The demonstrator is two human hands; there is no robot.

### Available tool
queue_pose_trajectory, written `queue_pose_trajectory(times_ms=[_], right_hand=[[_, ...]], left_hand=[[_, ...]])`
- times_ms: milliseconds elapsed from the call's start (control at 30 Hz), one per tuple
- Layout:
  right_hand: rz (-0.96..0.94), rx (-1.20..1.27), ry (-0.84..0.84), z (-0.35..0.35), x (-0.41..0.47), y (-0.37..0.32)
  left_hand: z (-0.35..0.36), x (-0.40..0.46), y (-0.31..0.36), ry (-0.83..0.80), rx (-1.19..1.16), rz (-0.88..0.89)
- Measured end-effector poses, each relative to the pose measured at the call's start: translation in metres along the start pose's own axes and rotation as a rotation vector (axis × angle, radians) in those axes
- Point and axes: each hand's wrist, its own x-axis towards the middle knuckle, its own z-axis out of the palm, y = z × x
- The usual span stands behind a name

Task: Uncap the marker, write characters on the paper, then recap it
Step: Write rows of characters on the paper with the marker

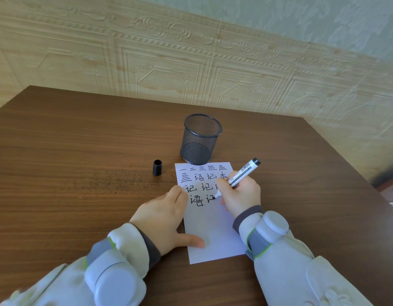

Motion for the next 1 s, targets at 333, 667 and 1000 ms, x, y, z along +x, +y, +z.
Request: queue_pose_trajectory(times_ms=[333, 667, 1000], right_hand=[[-0.018, -0.022, -0.057, -0.001, -0.003, -0.003], [0.001, -0.041, -0.012, -0.002, 0.0, 0.001], [0.048, -0.062, 0.045, 0.0, 0.004, 0.004]], left_hand=[[-0.002, 0.0, 0.002, -0.001, 0.006, 0.004], [-0.001, -0.002, 0.001, 0.01, 0.001, 0.006], [0.0, -0.001, 0.0, 0.017, -0.007, 0.012]])
